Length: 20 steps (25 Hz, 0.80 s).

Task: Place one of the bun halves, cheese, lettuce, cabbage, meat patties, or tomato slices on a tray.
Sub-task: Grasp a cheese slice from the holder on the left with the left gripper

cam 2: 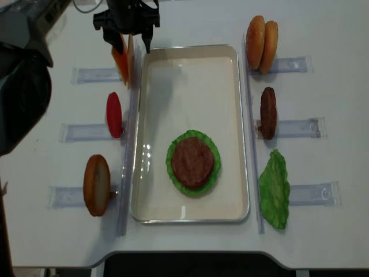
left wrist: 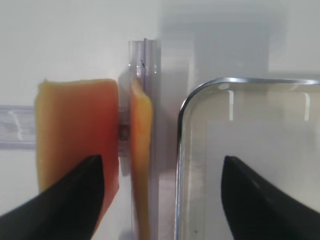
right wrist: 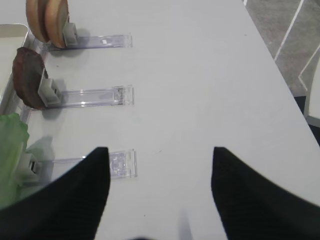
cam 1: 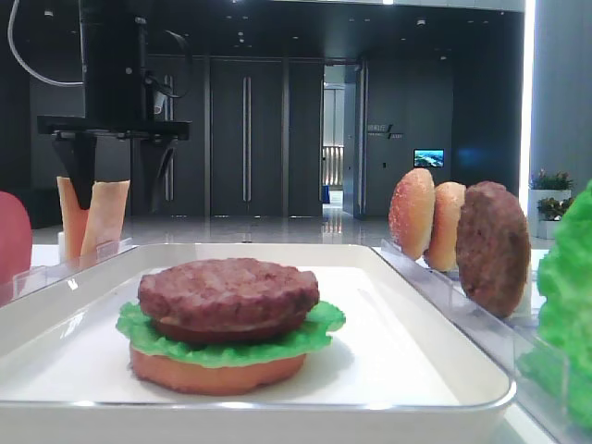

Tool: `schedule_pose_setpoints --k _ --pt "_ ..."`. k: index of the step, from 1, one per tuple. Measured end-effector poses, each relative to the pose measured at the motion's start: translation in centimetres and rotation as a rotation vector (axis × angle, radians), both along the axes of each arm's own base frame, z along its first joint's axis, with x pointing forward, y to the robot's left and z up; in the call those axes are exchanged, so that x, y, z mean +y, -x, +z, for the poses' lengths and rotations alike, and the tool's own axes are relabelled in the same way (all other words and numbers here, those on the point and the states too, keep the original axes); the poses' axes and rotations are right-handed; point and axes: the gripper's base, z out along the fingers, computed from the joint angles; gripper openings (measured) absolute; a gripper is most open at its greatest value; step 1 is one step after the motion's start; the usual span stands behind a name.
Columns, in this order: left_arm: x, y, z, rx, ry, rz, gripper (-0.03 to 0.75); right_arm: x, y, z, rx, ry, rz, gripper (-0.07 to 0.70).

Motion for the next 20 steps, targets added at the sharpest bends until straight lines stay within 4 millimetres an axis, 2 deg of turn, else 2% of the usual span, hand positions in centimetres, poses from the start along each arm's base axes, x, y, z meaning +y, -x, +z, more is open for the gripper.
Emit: schedule_pose_setpoints --k 3,17,20 --pt "0.12 0.01 0.01 0.001 -0.014 -0.001 0.491 0.0 0.0 0.0 0.0 0.0 0.0 0.424" --pt "0.41 -0.05 0.05 -0.005 -0.048 -0.005 0.058 0.0 0.0 0.0 0.0 0.0 0.0 0.424" --pt "0.46 -0.05 0.05 -0.004 -0.056 -0.015 0.036 0.0 0.0 0.0 0.0 0.0 0.0 0.424"
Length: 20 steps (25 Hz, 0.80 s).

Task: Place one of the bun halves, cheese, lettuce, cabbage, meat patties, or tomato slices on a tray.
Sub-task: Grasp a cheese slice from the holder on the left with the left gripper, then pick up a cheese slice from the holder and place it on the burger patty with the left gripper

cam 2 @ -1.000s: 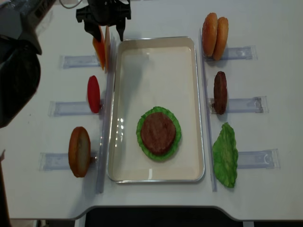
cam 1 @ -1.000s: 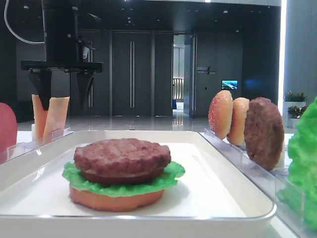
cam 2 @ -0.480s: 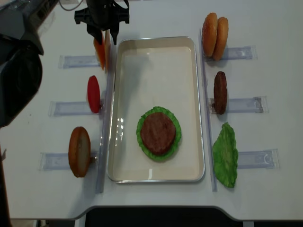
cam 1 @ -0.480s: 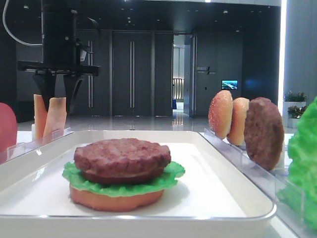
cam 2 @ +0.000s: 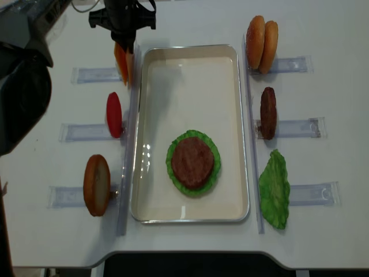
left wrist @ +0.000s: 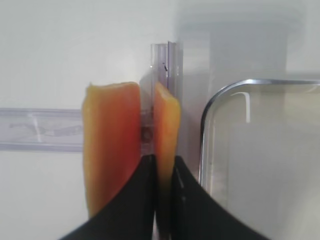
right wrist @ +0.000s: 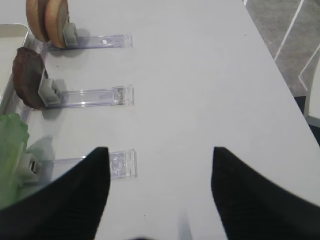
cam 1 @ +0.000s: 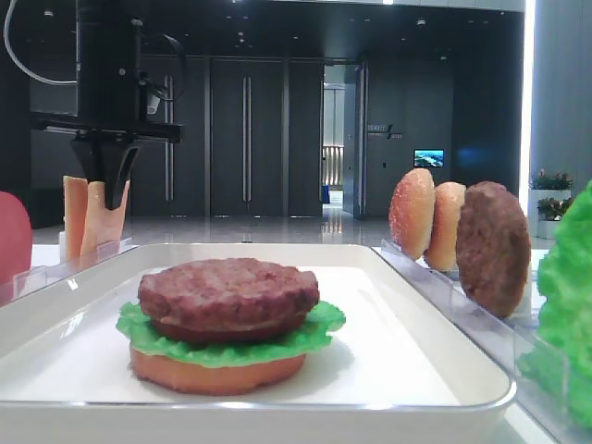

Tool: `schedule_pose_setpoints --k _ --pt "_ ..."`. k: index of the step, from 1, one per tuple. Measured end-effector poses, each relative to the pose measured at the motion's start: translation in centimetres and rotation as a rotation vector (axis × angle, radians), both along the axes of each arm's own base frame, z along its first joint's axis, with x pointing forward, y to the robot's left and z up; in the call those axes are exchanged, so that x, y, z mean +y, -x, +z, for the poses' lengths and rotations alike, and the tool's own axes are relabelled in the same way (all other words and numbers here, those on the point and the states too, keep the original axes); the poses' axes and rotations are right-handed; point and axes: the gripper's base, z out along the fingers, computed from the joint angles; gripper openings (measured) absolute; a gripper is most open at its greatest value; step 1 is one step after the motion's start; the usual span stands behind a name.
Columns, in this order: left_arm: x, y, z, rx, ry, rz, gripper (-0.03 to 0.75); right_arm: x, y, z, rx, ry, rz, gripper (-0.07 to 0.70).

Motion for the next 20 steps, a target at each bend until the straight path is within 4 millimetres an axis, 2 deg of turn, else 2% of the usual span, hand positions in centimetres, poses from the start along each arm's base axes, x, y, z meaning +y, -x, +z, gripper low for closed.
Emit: schedule_pose_setpoints --k 12,20 --pt "-0.2 0.1 0.2 0.009 0.028 -0.016 0.036 0.0 0.0 0.0 0.0 0.0 0.0 0.424" --pt "-0.2 0.9 3.2 -0.03 0.096 -0.03 0.036 0.0 0.0 0.0 0.0 0.0 0.0 0.424"
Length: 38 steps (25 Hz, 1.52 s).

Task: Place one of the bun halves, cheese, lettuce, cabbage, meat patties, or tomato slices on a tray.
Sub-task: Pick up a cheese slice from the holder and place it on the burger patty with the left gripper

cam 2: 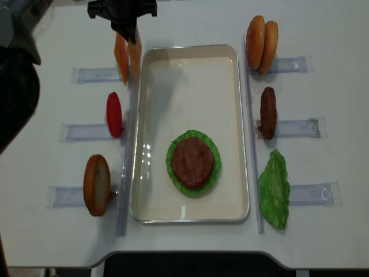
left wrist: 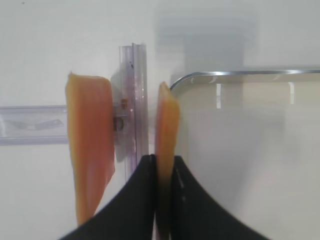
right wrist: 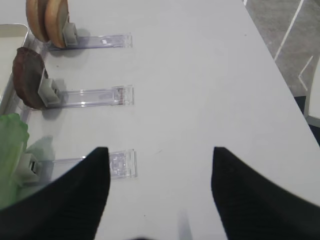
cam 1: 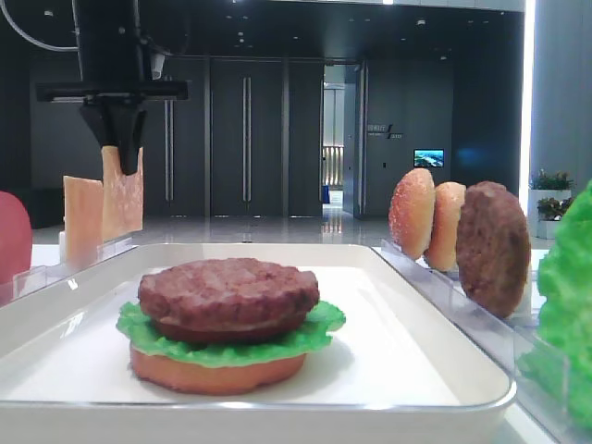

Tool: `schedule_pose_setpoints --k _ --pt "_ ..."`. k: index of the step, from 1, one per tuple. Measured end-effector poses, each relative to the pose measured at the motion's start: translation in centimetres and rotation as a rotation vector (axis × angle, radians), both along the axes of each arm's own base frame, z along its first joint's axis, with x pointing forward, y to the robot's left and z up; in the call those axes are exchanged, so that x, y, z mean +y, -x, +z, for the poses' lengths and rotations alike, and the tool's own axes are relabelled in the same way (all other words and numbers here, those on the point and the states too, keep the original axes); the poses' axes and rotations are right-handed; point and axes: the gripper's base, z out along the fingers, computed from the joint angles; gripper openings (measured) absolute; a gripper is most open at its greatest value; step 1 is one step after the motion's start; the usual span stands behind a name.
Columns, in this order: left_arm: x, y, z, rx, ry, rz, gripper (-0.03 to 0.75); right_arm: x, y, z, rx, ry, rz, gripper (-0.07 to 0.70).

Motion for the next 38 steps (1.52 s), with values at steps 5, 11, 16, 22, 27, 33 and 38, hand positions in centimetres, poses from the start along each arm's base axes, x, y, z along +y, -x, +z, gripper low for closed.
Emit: schedule_pose_setpoints --k 5,11,16,22,27,33,38 --pt "0.3 0.6 2.1 -0.027 0.054 0.005 0.036 0.0 0.0 0.0 0.0 0.0 0.0 0.424" --pt "0.3 1.7 4.7 -0.061 0.107 -0.01 0.036 0.0 0.0 0.0 0.0 0.0 0.0 0.424" --pt "0.9 4.1 5.6 -0.031 0.122 -0.014 0.035 0.0 0.0 0.0 0.0 0.0 0.0 0.424" --pt "0.8 7.1 6.4 0.03 0.216 -0.024 0.035 0.0 0.0 0.0 0.0 0.0 0.0 0.424" --pt "-0.3 8.7 6.8 0.061 0.301 -0.09 0.035 0.0 0.0 0.0 0.0 0.0 0.0 0.424" --pt "-2.0 10.8 7.6 0.06 0.303 -0.156 0.035 0.0 0.0 0.0 0.0 0.0 0.0 0.424" --pt "-2.1 12.9 7.6 0.083 0.295 -0.175 0.035 0.0 0.0 0.0 0.0 0.0 0.0 0.424"
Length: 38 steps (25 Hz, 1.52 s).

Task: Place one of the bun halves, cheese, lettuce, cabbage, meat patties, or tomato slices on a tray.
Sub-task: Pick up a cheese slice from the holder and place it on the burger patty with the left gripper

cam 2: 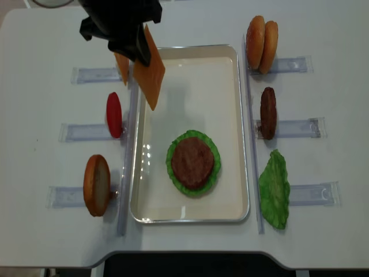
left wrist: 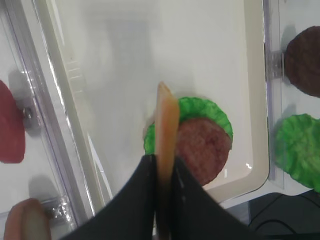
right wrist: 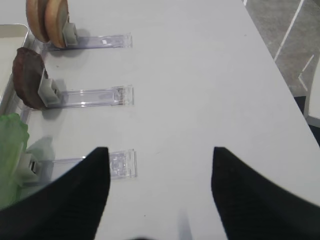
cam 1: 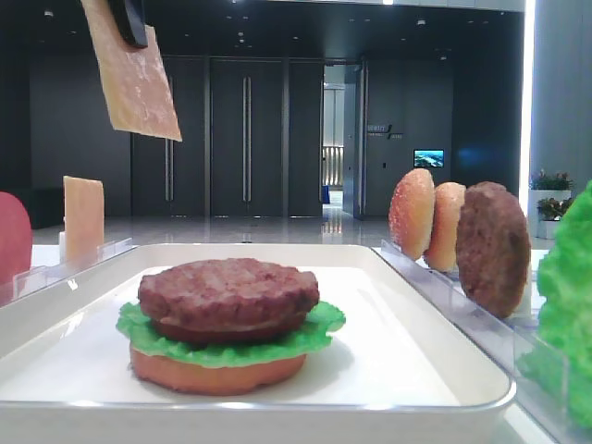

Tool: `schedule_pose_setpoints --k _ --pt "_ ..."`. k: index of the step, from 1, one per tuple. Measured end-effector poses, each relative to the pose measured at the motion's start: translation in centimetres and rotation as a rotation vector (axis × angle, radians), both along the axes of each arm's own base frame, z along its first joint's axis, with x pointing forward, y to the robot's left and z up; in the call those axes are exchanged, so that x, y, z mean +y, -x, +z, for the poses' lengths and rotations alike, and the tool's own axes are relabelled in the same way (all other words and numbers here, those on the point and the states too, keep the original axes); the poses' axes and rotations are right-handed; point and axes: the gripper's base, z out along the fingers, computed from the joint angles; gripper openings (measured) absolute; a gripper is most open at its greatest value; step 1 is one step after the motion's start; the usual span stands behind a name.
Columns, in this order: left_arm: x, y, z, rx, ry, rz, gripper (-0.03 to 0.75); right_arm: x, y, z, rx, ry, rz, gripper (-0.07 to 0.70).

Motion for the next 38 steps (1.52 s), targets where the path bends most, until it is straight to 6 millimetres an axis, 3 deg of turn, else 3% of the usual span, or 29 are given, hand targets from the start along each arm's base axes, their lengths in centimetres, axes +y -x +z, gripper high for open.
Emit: schedule_pose_setpoints --k 10,16,23,31,38 --pt "1.0 4.4 -0.6 -0.007 0.093 0.012 0.035 0.0 0.0 0.0 0.0 0.0 0.0 0.424" --pt "0.7 6.2 -4.1 0.005 0.231 0.022 0.035 0.0 0.0 0.0 0.0 0.0 0.0 0.424" --pt "-1.1 8.2 -7.3 -0.013 0.359 -0.026 0.035 0.0 0.0 0.0 0.0 0.0 0.0 0.424" --pt "-2.2 10.0 -10.0 -0.054 0.451 -0.027 0.035 0.0 0.0 0.0 0.0 0.0 0.0 0.424" --pt "-1.8 10.2 -11.3 -0.105 0.468 0.011 0.035 0.0 0.0 0.0 0.0 0.0 0.0 0.424"
